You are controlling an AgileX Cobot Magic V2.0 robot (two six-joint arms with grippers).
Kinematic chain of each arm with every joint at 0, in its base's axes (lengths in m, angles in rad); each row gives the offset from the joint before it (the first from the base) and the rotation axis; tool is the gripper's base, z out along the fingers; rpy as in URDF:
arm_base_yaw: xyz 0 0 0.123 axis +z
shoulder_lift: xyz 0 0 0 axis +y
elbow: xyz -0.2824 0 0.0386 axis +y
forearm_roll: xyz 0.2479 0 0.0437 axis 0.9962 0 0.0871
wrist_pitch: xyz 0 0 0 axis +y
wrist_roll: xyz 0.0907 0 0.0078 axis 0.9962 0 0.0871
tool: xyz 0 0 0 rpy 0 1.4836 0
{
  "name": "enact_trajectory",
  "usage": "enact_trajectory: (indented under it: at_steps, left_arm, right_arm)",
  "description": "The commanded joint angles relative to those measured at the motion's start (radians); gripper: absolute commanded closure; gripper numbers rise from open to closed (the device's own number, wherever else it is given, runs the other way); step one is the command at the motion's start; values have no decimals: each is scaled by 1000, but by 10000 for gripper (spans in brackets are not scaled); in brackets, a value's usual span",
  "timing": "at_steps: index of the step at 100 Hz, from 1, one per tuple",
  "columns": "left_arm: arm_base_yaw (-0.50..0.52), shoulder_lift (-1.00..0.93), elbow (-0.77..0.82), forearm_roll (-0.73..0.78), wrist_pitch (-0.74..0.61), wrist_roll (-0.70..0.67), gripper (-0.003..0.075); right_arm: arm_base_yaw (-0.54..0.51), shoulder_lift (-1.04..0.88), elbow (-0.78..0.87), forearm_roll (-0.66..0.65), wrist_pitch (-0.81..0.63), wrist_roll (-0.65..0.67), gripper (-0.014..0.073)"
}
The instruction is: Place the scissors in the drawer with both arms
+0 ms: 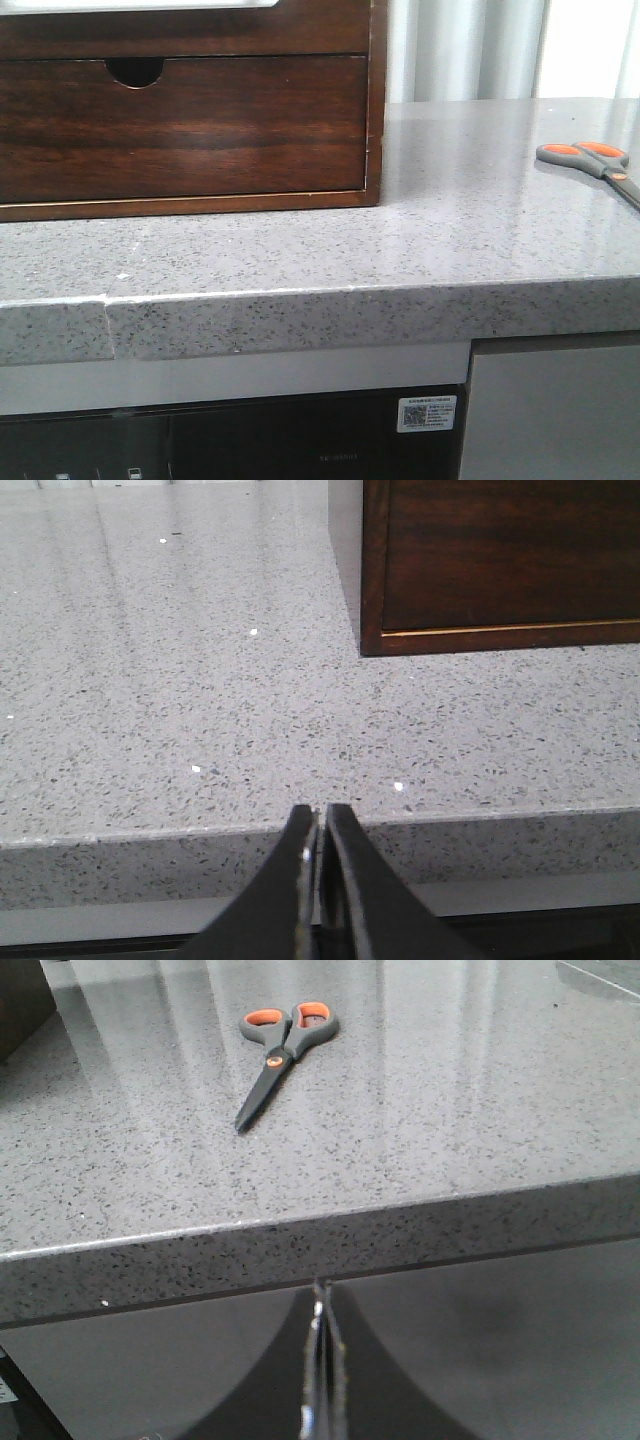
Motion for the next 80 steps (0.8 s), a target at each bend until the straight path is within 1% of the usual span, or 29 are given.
enact_trajectory:
  at_steps: [1,80]
  left_arm:
    - [0,-35,22,-4,-53,-11,740]
    - [0,-35,22,3,-63,-11,740]
  right_arm:
    - [-6,-29,31,-13,-19,-8,660]
    - [-2,-29,31,-17,-19,-8,661]
